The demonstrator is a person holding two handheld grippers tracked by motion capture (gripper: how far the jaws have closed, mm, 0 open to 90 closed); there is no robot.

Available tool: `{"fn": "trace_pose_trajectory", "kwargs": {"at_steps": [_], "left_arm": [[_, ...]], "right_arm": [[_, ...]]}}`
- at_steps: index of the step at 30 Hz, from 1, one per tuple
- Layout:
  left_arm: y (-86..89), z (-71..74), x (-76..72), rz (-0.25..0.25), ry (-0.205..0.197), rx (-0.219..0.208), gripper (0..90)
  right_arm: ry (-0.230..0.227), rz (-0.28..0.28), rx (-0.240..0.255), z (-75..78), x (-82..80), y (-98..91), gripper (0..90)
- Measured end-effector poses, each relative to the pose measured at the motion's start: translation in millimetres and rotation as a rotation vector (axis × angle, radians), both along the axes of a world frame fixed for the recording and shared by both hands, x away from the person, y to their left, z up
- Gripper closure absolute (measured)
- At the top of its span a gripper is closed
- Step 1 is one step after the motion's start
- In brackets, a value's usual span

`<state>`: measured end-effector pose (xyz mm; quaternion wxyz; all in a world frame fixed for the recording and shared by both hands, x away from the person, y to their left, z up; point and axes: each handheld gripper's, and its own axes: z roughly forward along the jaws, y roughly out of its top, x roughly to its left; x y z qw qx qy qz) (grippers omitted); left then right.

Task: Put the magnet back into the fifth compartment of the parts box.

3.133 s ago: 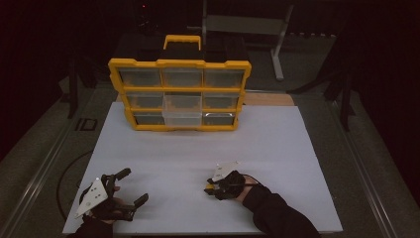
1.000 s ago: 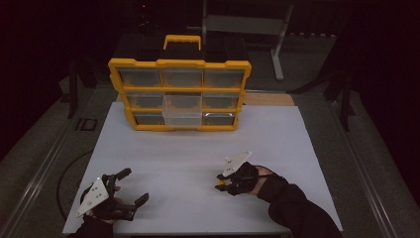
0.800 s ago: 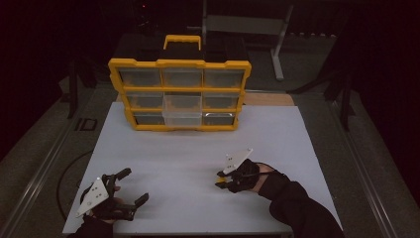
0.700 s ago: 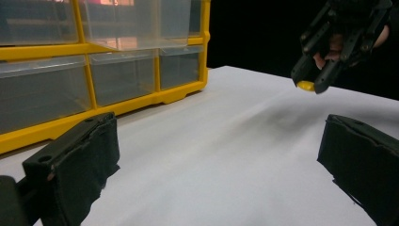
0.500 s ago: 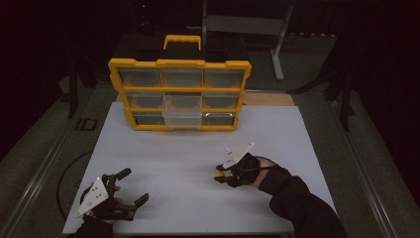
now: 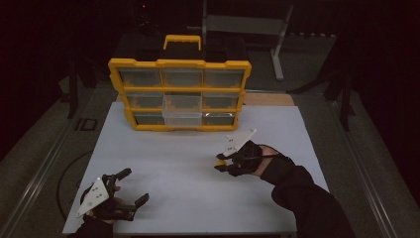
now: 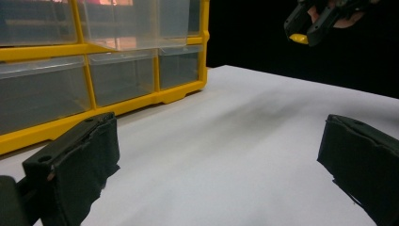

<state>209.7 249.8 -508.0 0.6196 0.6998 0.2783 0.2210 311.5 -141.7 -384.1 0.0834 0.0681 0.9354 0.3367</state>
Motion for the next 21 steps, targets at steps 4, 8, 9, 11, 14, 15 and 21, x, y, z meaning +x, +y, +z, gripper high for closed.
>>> {"fn": "trace_pose_trajectory", "kwargs": {"at_steps": [4, 8, 9, 11, 14, 15, 21], "left_arm": [[-0.1, 0.1, -0.1, 0.000, 0.001, 0.001, 0.1], [-0.1, 0.2, -0.4, -0.001, 0.000, -0.001, 0.1], [-0.1, 0.2, -0.4, -0.001, 0.000, -0.001, 0.1], [0.0, 0.2, -0.3, -0.003, -0.001, -0.003, 0.1], [0.0, 0.1, -0.3, -0.003, 0.000, -0.002, 0.1], [0.0, 0.2, -0.4, -0.003, -0.001, -0.003, 0.1], [-0.2, 0.2, -0.4, -0.003, 0.000, -0.002, 0.1]], "right_arm": [[-0.002, -0.006, -0.010, 5.4, 4.0, 0.6, 63.7], [-0.014, -0.001, -0.022, 14.0, 7.1, 2.8, 63.7], [-0.019, -0.002, -0.019, 16.0, 7.5, 3.3, 63.7], [-0.022, -0.003, -0.023, 20.7, 8.2, 3.8, 63.7], [-0.028, 0.001, -0.018, 26.4, 9.9, 4.3, 63.7], [-0.035, -0.001, -0.018, 27.9, 10.7, 4.5, 63.7], [-0.038, 0.000, -0.028, 35.5, 15.3, 5.9, 63.7]]}}
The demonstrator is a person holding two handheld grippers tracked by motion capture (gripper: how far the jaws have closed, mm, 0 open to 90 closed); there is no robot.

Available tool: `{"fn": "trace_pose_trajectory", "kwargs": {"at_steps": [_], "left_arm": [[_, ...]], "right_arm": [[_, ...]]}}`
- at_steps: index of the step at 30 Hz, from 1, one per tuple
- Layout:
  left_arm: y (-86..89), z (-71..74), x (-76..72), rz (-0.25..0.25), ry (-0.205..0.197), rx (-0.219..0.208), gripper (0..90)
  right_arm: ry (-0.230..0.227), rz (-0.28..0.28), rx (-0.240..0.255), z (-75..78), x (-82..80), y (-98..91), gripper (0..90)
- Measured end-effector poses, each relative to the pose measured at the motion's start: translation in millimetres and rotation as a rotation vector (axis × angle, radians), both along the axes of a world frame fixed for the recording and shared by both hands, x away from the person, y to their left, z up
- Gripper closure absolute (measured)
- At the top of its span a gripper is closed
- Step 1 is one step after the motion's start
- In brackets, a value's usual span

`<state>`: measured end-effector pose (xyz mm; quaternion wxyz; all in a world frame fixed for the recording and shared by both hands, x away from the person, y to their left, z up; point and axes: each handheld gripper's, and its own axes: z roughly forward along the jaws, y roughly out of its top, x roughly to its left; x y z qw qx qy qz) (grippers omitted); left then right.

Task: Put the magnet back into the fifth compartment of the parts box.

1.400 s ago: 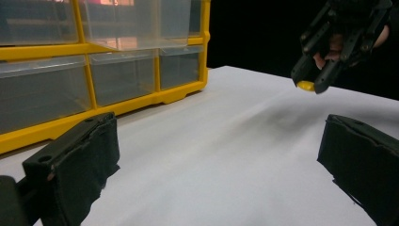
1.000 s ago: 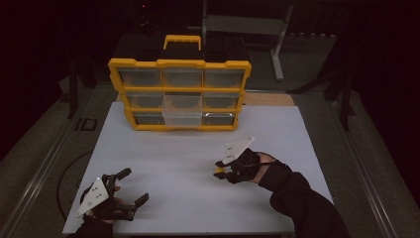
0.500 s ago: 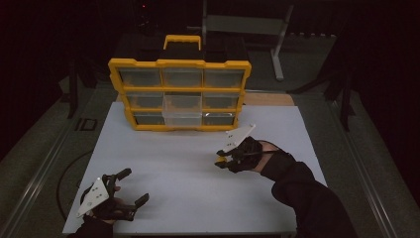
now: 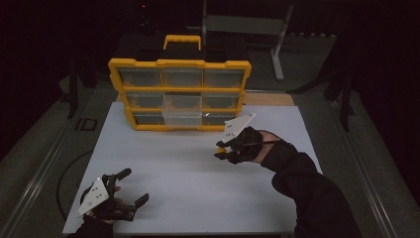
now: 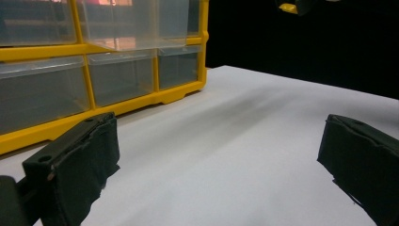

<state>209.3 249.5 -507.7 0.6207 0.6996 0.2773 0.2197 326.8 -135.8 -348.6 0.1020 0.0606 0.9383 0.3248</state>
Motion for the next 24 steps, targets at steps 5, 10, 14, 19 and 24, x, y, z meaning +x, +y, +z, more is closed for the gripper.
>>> {"fn": "trace_pose_trajectory", "kwargs": {"at_steps": [5, 10, 14, 19, 24], "left_arm": [[0.0, 0.0, 0.0, 0.001, -0.001, -0.004, 0.1], [0.0, 0.0, 0.0, -0.001, 0.000, 0.000, 0.1], [0.1, 0.0, 0.0, -0.001, -0.001, -0.001, 0.1], [0.2, -0.1, 0.1, -0.002, 0.001, -0.003, 0.1], [0.5, -0.1, 0.1, -0.002, 0.001, -0.003, 0.1]], "right_arm": [[0.003, -0.003, -0.009, 6.9, 3.8, 1.7, 63.7], [-0.003, -0.002, -0.009, 14.4, 8.8, 4.3, 63.7], [-0.009, -0.006, -0.014, 19.3, 13.5, 7.0, 63.7], [-0.013, -0.010, -0.014, 26.5, 20.0, 11.0, 63.7], [-0.005, -0.027, -0.013, 34.4, 28.9, 14.2, 63.7]]}}
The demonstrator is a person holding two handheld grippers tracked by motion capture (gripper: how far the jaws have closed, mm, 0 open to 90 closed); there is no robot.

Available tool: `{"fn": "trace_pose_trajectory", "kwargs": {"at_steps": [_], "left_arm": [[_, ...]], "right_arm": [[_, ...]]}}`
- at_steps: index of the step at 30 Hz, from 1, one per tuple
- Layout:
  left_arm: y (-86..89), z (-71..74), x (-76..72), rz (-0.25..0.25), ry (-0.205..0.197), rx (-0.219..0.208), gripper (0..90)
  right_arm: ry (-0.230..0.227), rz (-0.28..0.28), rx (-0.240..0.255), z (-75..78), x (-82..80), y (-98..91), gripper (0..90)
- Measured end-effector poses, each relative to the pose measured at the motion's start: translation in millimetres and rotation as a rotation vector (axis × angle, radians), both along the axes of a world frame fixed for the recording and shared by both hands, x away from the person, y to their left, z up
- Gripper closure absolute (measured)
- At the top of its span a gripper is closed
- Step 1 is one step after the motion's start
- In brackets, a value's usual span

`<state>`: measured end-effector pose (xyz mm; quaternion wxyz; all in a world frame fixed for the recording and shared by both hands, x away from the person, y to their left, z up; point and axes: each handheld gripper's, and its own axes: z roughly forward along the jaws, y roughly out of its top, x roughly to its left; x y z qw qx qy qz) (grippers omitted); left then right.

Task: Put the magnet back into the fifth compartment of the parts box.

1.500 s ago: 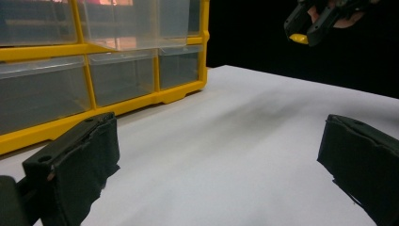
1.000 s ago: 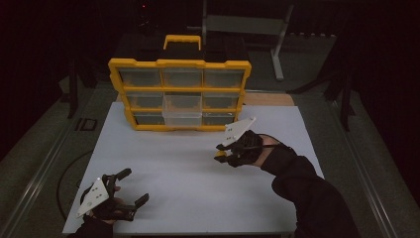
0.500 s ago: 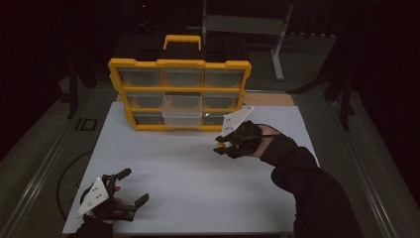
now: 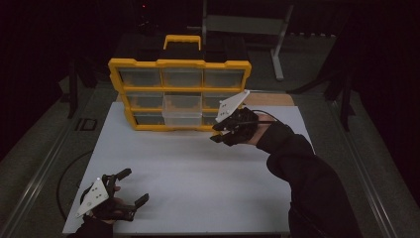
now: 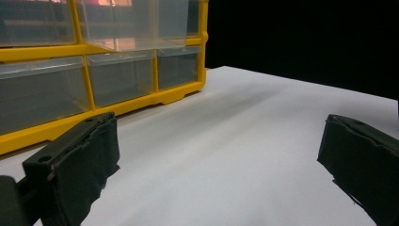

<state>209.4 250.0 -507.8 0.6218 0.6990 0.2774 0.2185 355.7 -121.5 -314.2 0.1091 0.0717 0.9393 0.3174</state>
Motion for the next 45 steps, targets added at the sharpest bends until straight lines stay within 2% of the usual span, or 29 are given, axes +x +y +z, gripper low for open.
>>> {"fn": "trace_pose_trajectory", "kwargs": {"at_steps": [9, 12, 25, 34, 39, 45], "left_arm": [[0.3, 0.0, 0.2, 0.000, 0.000, -0.005, 0.1], [0.3, -0.1, 0.2, -0.001, 0.001, -0.005, 0.1], [0.4, -0.3, 0.4, -0.003, 0.002, -0.004, 0.1], [0.2, -0.2, 0.5, -0.004, 0.002, -0.003, 0.1], [0.5, -0.7, 0.8, -0.003, 0.005, -0.005, 0.1], [0.4, -0.7, 0.8, -0.004, 0.004, -0.003, 0.1]], "right_arm": [[-0.005, -0.010, 0.004, 7.1, 10.5, 5.5, 63.7], [-0.006, -0.011, -0.008, 9.5, 14.7, 9.2, 63.7], [-0.021, -0.028, 0.009, 25.4, 31.1, 23.9, 63.7], [-0.026, -0.033, -0.007, 30.2, 40.3, 34.5, 63.6], [-0.025, -0.041, 0.005, 33.1, 46.1, 39.6, 63.7], [-0.033, -0.036, -0.002, 36.2, 50.3, 49.4, 63.6]]}}
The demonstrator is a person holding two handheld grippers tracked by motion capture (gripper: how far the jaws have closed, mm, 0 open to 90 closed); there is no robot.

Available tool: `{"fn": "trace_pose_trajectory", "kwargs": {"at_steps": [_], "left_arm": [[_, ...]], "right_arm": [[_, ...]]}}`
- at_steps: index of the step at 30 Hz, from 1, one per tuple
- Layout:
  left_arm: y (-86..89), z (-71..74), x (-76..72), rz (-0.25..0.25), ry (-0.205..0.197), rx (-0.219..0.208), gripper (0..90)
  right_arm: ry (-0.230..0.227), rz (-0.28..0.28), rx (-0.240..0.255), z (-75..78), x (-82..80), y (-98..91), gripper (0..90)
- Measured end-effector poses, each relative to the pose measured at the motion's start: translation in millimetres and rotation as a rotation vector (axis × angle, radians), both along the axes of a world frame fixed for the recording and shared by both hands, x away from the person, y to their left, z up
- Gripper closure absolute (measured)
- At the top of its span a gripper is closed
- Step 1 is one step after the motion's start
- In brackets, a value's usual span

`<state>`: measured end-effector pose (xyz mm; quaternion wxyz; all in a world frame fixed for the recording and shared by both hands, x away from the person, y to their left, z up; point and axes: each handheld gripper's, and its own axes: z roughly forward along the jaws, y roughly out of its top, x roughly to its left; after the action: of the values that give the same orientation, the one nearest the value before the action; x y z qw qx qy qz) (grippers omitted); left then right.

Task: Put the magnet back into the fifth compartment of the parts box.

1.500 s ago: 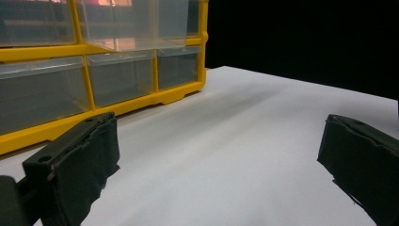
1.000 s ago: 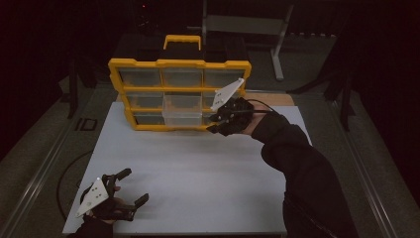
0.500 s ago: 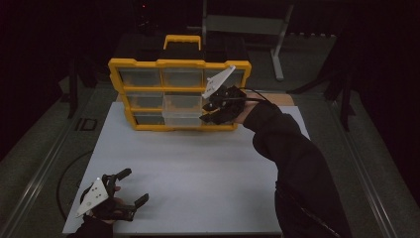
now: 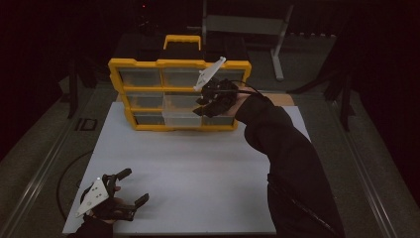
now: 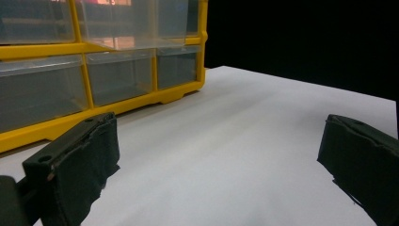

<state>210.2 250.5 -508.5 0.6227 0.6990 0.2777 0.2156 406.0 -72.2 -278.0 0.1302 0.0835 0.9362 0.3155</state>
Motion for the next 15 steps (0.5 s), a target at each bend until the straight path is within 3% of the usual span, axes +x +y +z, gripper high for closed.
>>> {"fn": "trace_pose_trajectory", "kwargs": {"at_steps": [15], "left_arm": [[0.5, 0.1, 0.0, 0.002, 0.001, -0.007, 0.1]], "right_arm": [[0.006, 0.000, -0.005, -0.5, 18.4, 20.6, 63.6]]}}
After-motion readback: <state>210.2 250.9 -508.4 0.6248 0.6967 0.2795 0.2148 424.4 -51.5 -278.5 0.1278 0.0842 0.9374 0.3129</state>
